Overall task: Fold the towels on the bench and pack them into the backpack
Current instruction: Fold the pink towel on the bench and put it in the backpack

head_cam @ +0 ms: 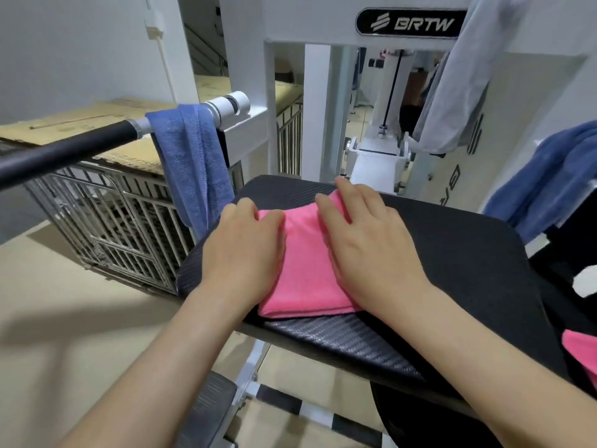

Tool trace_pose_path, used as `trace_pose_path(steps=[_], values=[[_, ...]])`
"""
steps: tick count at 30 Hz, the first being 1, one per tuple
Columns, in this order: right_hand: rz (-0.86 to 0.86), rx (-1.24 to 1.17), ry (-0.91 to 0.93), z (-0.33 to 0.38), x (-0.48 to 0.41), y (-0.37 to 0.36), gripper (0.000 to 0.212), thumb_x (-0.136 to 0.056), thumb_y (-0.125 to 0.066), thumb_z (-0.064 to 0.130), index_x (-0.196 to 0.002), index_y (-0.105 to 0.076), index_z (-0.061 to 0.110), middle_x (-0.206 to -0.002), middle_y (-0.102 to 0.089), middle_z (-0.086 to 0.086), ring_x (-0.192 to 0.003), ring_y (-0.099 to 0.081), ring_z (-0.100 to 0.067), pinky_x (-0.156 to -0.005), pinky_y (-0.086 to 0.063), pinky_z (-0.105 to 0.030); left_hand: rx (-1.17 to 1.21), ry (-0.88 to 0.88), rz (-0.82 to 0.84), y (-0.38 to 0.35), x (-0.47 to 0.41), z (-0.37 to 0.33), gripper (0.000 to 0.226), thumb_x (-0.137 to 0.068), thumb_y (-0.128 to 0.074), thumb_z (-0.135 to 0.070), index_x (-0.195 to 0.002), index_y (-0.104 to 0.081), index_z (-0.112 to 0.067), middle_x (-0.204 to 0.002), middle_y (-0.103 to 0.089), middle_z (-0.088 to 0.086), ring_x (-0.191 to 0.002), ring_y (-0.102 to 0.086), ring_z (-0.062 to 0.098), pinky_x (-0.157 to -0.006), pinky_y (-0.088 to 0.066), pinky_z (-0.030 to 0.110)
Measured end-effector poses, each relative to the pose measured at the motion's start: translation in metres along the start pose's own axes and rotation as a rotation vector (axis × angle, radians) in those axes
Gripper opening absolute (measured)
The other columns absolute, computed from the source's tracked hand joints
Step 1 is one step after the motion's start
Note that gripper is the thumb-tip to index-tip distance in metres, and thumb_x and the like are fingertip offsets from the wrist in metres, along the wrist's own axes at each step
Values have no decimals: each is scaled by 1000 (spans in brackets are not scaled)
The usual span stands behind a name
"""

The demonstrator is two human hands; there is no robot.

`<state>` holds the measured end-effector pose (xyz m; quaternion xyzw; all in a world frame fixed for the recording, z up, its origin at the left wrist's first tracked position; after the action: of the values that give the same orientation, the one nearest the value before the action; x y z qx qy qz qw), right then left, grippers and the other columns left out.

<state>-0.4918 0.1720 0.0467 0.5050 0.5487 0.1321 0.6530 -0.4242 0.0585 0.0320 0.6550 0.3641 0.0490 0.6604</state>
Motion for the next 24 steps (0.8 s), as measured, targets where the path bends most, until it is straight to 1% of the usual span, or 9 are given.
trace_pose_path(steps=[3,5,8,11,13,16,19,22,24], values=[[36,33,49,17,13,-3,37,-87,-54,23,-117,-64,5,-135,-55,-20,-134,-39,-45,-105,-35,-59,62,-275,-181,19,11,-32,31,-89,-48,-27,-108,-69,-14,-123,-61,13,-113,-56,34,-81,-51,43],[178,-1,-1,16,24,-17,49,-85,-42,31,-121,-63,5,-136,-55,-17,-136,-36,-44,-106,-34,-60,174,-412,3,-1,22,-51,51,-91,-33,-36,-129,-60,-16,-139,-54,10,-129,-49,29,-104,-43,42],[398,-157,-39,9,37,-41,70,-89,-15,45,-147,-37,12,-156,-31,-10,-148,-17,-28,-111,-31,-54,182,-283,302,-40,29,-42,68,-91,-4,-56,-153,-16,-29,-161,-9,-7,-148,-5,10,-121,-8,37],[457,-151,-51,6,43,-46,77,-86,2,51,-154,-16,20,-163,-9,0,-150,0,-18,-117,-20,-49,155,-286,274,-47,28,-38,69,-90,0,-57,-153,-12,-30,-161,-5,-10,-148,-1,8,-121,-6,38],[426,-155,-52,9,42,-38,74,-89,-2,50,-152,-25,20,-161,-17,0,-149,-8,-18,-116,-23,-49,193,-287,147,-36,27,-37,63,-93,-12,-48,-147,-36,-25,-156,-31,-2,-144,-26,15,-118,-20,37],[233,-309,-118,1,58,-2,47,-93,-38,35,-132,-56,16,-140,-54,-3,-133,-44,-21,-103,-42,-46,324,-309,-113,-8,44,-40,34,-90,-44,-25,-111,-69,-15,-118,-68,6,-109,-62,26,-92,-45,34],[10,-498,-355,-38,105,41,29,-88,-57,13,-115,-67,18,-115,-67,8,-108,-60,-13,-93,-48,-33,471,-496,-225,16,86,-61,23,-82,-50,-12,-90,-71,-11,-99,-70,4,-89,-64,29,-75,-48,38],[-209,-576,-594,-83,165,78,27,-87,-57,1,-100,-70,21,-97,-68,14,-92,-64,-4,-83,-47,-17,600,-737,-156,20,141,-102,21,-79,-51,-5,-86,-70,-9,-93,-68,3,-78,-61,27,-65,-50,36],[-308,-550,-721,-113,201,89,31,-86,-55,-3,-94,-69,23,-91,-67,18,-87,-65,-6,-79,-47,-17,643,-847,-36,6,174,-133,19,-80,-50,-8,-84,-68,-12,-87,-66,1,-71,-61,24,-56,-50,34]])
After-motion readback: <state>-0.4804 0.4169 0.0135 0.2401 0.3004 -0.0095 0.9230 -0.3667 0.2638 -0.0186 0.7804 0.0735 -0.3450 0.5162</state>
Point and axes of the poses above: each hand's wrist, its own x-axis away from the middle knuckle, its own y-axis out of the back of the hand, z = x × y, the point moved 10 cm from there along -x, towards the middle knuckle
